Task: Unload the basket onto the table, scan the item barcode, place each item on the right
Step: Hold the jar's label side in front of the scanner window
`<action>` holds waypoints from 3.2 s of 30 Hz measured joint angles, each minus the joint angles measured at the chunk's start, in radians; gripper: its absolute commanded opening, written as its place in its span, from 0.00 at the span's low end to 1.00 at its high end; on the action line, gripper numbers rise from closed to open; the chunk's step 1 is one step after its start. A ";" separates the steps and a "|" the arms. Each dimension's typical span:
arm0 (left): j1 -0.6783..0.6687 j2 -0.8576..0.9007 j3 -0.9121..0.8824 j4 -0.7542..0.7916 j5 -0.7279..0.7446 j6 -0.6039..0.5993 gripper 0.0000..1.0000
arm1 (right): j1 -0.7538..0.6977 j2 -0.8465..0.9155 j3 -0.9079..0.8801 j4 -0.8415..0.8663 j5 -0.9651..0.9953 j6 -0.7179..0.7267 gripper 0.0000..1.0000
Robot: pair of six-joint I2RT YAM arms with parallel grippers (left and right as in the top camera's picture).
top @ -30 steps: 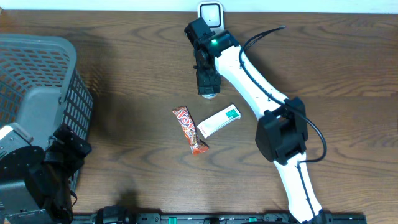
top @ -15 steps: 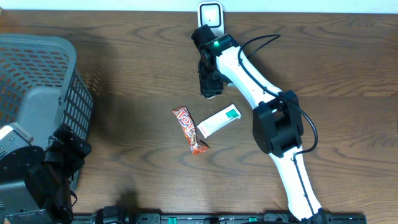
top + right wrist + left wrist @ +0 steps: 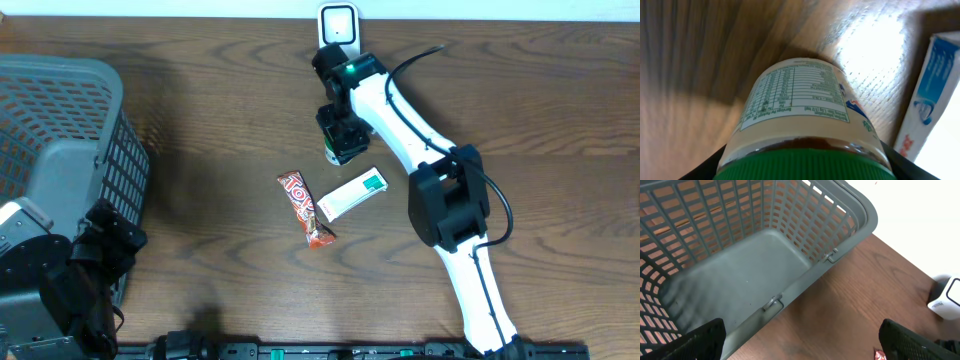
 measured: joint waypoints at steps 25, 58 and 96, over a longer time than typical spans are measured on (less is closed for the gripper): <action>0.000 0.000 0.000 0.000 0.000 0.000 0.98 | -0.179 -0.021 -0.001 -0.245 -0.690 -1.043 0.48; 0.000 0.000 0.000 0.000 0.000 0.000 0.98 | -0.183 -0.021 -0.005 0.724 -0.417 -1.133 0.45; 0.000 0.000 0.000 0.000 0.000 0.000 0.98 | -0.061 0.152 -0.009 1.287 0.554 -1.420 0.49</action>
